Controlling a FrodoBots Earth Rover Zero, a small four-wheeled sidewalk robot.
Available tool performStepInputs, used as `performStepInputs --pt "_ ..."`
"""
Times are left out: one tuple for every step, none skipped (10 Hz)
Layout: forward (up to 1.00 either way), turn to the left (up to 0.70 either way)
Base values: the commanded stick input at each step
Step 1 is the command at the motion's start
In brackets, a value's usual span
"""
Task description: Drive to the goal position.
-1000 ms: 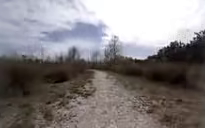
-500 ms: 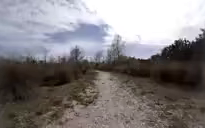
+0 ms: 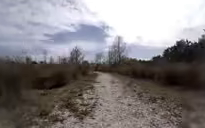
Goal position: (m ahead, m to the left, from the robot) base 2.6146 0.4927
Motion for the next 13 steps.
performStepInputs --pt "0.7 0.0" --pt "0.7 0.0" --pt "0.7 0.0" --pt "0.7 0.0" --pt "0.7 0.0" --pt "0.7 0.0" --pt "0.7 0.0" --pt "0.7 0.0" --pt "0.7 0.0" --pt "0.7 0.0" --pt "0.7 0.0" --pt "0.7 0.0" --pt "0.7 0.0"
